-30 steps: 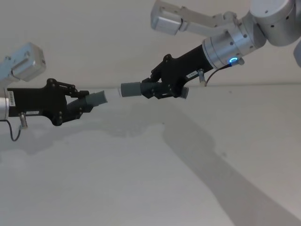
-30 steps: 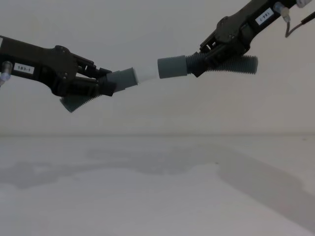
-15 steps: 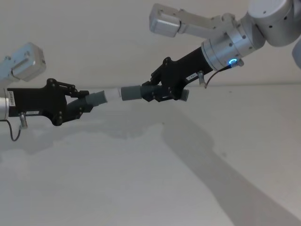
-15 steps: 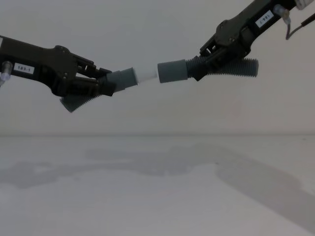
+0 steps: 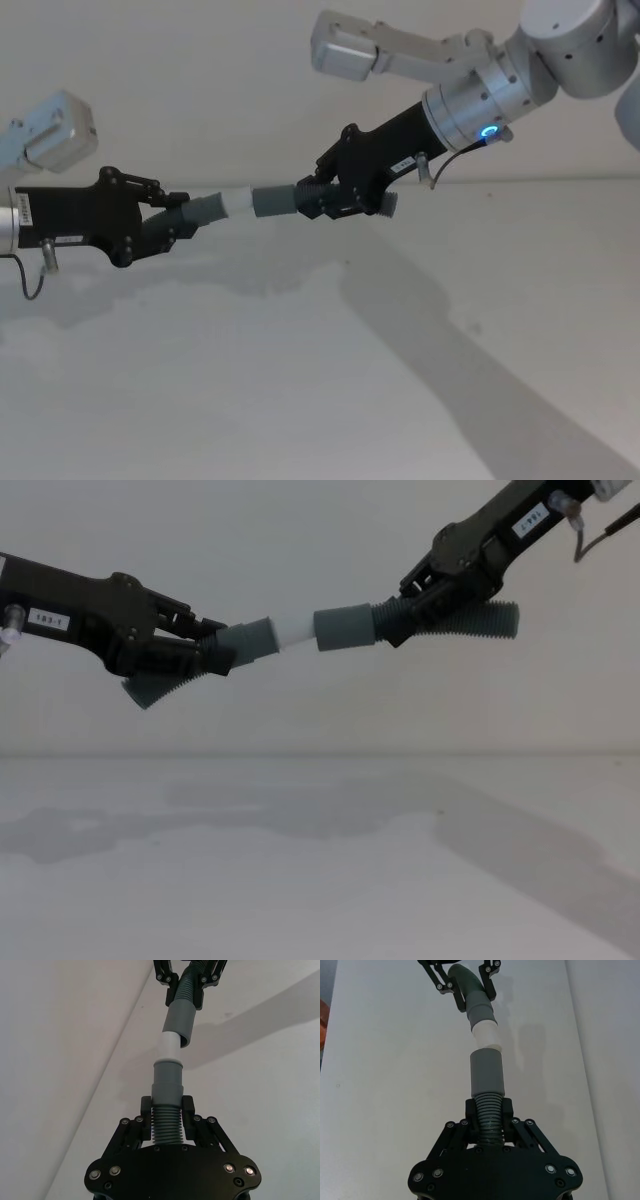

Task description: Use both hands to pick up one end of the pipe from the table, align the ends, and insert them.

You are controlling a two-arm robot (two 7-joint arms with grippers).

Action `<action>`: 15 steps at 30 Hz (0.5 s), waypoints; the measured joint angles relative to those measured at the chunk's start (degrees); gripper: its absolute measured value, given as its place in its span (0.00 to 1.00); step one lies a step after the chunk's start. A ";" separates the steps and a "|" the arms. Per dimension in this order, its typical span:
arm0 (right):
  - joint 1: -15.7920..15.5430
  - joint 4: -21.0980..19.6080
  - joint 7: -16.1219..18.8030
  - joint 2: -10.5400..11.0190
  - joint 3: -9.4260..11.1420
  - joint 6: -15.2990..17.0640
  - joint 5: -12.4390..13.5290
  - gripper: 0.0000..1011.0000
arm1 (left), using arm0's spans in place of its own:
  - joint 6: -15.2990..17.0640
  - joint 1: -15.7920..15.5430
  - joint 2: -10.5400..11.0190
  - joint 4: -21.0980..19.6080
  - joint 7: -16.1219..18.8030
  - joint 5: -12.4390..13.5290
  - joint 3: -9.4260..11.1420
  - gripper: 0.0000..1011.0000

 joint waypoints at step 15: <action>0.41 0.74 0.34 -0.56 -0.39 -0.01 -0.01 0.26 | 0.00 0.00 0.00 0.00 0.01 0.00 0.00 0.32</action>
